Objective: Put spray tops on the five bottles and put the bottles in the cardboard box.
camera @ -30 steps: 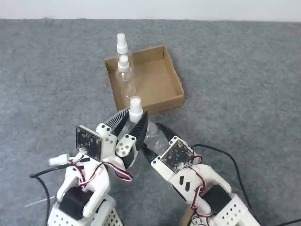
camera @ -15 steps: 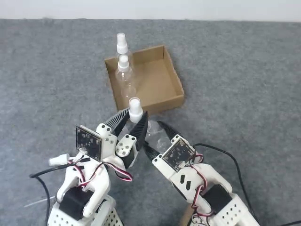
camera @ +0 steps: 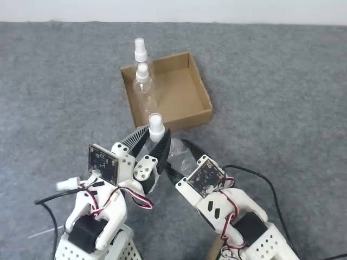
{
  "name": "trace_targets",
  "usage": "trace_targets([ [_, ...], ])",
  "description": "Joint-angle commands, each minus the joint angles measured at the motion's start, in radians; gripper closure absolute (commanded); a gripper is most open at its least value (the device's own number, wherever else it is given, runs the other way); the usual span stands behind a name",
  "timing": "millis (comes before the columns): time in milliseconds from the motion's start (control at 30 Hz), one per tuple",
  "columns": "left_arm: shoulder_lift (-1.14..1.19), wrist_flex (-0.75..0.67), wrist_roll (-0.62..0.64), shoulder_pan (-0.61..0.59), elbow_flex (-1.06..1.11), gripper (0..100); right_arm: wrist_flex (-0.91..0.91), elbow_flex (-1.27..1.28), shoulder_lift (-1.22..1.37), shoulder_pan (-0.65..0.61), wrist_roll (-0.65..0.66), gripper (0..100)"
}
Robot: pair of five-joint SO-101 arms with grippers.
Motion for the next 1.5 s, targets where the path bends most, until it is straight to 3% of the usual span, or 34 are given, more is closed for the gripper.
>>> trace_targets([
  [0,-0.014,0.015,-0.008,0.003,-0.007,98,-0.028,0.018,-0.016,0.036,0.009,90.2],
  [233,-0.017,0.043,-0.003,-0.003,-0.012,88,-0.028,0.018,-0.016,0.036,0.009,90.2],
  [567,-0.015,0.106,-0.006,-0.008,-0.068,83,-0.028,0.017,-0.016,0.036,0.009,90.2],
  [767,-0.015,0.109,-0.008,-0.014,-0.093,83,-0.028,0.017,-0.016,0.036,0.009,90.2],
  [933,-0.017,0.107,-0.002,-0.107,-0.151,83,-0.028,0.02,-0.016,0.033,0.009,90.2],
  [1367,-0.018,0.14,-0.002,-0.126,-0.225,83,-0.028,0.02,-0.016,0.033,0.011,90.2],
  [1467,-0.018,0.137,0.014,-0.183,-0.225,83,-0.028,0.018,-0.016,0.033,0.011,90.2],
])
